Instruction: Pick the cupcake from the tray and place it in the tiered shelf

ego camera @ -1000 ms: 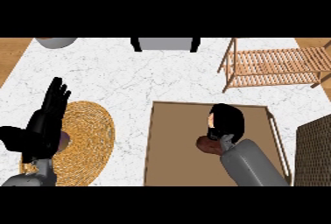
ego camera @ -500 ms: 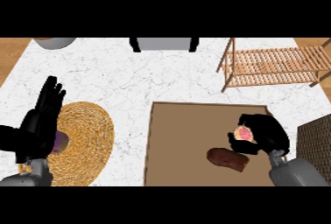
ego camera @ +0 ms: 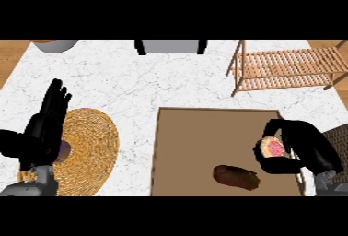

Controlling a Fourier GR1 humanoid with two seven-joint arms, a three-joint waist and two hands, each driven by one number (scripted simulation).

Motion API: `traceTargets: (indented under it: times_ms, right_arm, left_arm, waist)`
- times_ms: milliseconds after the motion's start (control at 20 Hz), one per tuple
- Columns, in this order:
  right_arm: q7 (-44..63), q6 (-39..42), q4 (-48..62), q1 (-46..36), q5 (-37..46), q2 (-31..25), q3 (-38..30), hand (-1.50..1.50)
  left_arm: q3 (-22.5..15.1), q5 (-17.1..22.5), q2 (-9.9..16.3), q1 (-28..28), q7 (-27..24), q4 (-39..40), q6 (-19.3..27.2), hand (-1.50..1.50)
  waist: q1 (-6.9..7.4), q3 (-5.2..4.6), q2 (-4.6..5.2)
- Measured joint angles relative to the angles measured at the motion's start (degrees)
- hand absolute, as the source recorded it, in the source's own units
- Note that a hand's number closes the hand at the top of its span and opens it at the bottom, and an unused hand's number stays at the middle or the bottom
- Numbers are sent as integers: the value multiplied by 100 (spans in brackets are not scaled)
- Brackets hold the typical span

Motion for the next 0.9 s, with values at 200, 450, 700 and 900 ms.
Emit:
traceTargets:
  times_ms: [200,450,700,900]
  right_arm:
    - [520,32,-1013,-58,-641,193,-610,150]
    - [1382,123,-1986,-234,-1101,106,-1520,150]
    - [1840,406,-2096,-705,-1393,-255,-2347,150]
    - [1906,463,-1762,-1105,-1445,-400,-2719,150]
  left_arm:
    - [108,66,62,85,-63,41,-78,0]
    - [68,-4,2,46,-114,81,-61,0]
    - [29,-33,-49,202,-180,-37,-144,0]
    - [58,-64,-55,90,-75,1,-203,0]
  waist:
    - [-39,-3,-15]
    - [-22,-2,-4]
    - [52,-1,11]
    - [79,1,21]
